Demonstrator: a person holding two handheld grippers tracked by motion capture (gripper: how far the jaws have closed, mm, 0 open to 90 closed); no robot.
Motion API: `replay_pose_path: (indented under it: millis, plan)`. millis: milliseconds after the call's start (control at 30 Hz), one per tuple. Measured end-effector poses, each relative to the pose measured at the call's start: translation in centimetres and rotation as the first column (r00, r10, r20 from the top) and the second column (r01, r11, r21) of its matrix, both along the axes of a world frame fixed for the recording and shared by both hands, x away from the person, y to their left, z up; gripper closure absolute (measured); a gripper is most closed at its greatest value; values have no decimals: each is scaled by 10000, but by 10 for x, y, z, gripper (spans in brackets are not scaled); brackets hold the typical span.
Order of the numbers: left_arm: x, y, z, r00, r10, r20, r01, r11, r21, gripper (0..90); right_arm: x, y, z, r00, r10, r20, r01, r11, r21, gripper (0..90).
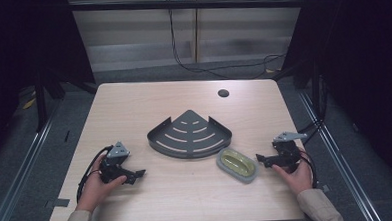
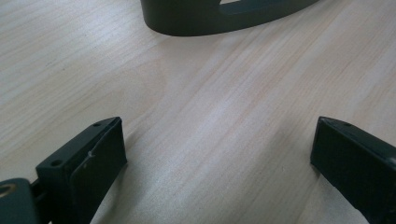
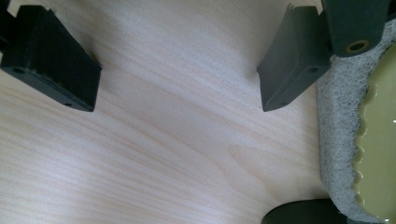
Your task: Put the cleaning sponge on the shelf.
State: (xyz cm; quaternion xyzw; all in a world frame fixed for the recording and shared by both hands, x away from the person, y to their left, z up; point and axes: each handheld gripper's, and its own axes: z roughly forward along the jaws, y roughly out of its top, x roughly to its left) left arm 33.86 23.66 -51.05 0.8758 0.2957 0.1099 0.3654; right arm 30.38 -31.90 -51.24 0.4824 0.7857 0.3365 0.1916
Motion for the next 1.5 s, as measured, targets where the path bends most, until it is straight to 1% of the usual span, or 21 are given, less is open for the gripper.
replay_pose_path:
  millis: [100, 167, 267, 300, 333, 467, 567, 600, 667, 700, 733, 767, 833, 867, 900, 1000, 1100, 1233, 1300, 1467, 1500]
  plan:
    - [0, 0, 0, 10000, 2, 11, -2, 10000, 4, 28, 0, 0, 0, 10000, 2, 12, -2, 10000, -14, 121]
    - [0, 0, 0, 10000, 3, 11, -3, 10000, 13, 28, 2, 2, 3, 9995, -7, -302, 2, 9999, -162, 128]
    - [0, 0, 0, 10000, 2, -1, -2, 10000, 4, 27, 7, 5, 11, 9944, 65, -1054, -125, 9984, -559, 152]
    - [0, 0, 0, 10000, 1, 5, -1, 10000, 6, 26, 9, 7, 13, 9916, 88, -1289, -174, 9977, -659, 149]
    - [0, 0, 0, 10000, -5, 10, 5, 10000, 5, 26, 12, 10, 17, 9837, 275, -1776, -391, 9973, -622, 172]
    - [0, 0, 0, 10000, -9, 13, 9, 10000, 10, 26, 15, 14, 25, 9763, 480, -2111, -632, 9958, -655, 200]
    - [0, 0, 0, 10000, -12, 14, 12, 10000, 12, 26, 19, 19, 32, 9658, 672, -2504, -862, 9941, -657, 203]
    - [0, 0, 0, 10000, -12, 14, 12, 10000, 14, 26, 20, 20, 34, 9603, 821, -2665, -1057, 9915, -755, 208]
    - [0, 0, 0, 10000, -11, 15, 11, 10000, 13, 25, 23, 23, 38, 9525, 856, -2924, -1124, 9908, -760, 218]
    - [0, 0, 0, 10000, -12, 16, 12, 10000, 11, 26, 25, 26, 43, 9467, 989, -3065, -1324, 9870, -907, 232]
    - [0, 0, 0, 10000, -8, 12, 8, 10000, 12, 26, 25, 26, 43, 9467, 989, -3065, -1324, 9870, -907, 232]
    - [0, 0, 0, 10000, -12, 15, 12, 10000, 14, 25, 26, 27, 45, 9452, 1030, -3098, -1423, 9840, -1071, 233]
    - [0, 0, 0, 10000, -11, 14, 11, 10000, 12, 26, 28, 29, 51, 9437, 1016, -3149, -1454, 9822, -1189, 233]
    - [0, 0, 0, 10000, -11, 15, 11, 10000, 12, 25, 29, 29, 54, 9474, 1044, -3025, -1476, 9813, -1236, 237]
    - [0, 0, 0, 10000, -13, 12, 13, 10000, 12, 25, 31, 30, 59, 9444, 1109, -3095, -1563, 9796, -1260, 250]
    - [0, 0, 0, 10000, -11, 11, 11, 10000, 10, 25, 32, 32, 65, 9428, 1163, -3125, -1636, 9780, -1297, 262]
    - [0, 0, 0, 10000, -10, 11, 10, 10000, 10, 25, 36, 36, 77, 9348, 1285, -3311, -1850, 9719, -1452, 266]
    - [0, 0, 0, 10000, -13, 11, 13, 10000, 13, 25, 38, 40, 86, 9310, 1335, -3398, -1929, 9701, -1473, 267]
    - [0, 0, 0, 10000, -10, 12, 10, 10000, 11, 26, 40, 42, 91, 9276, 1443, -3447, -2053, 9675, -1474, 272]
    - [0, 0, 0, 10000, -16, 12, 15, 10000, 14, 25, 42, 49, 102, 9185, 1526, -3649, -2170, 9658, -1422, 292]
    - [0, 0, 0, 10000, -13, 10, 13, 10000, 10, 25, 42, 50, 103, 9147, 1545, -3734, -2194, 9658, -1380, 297]
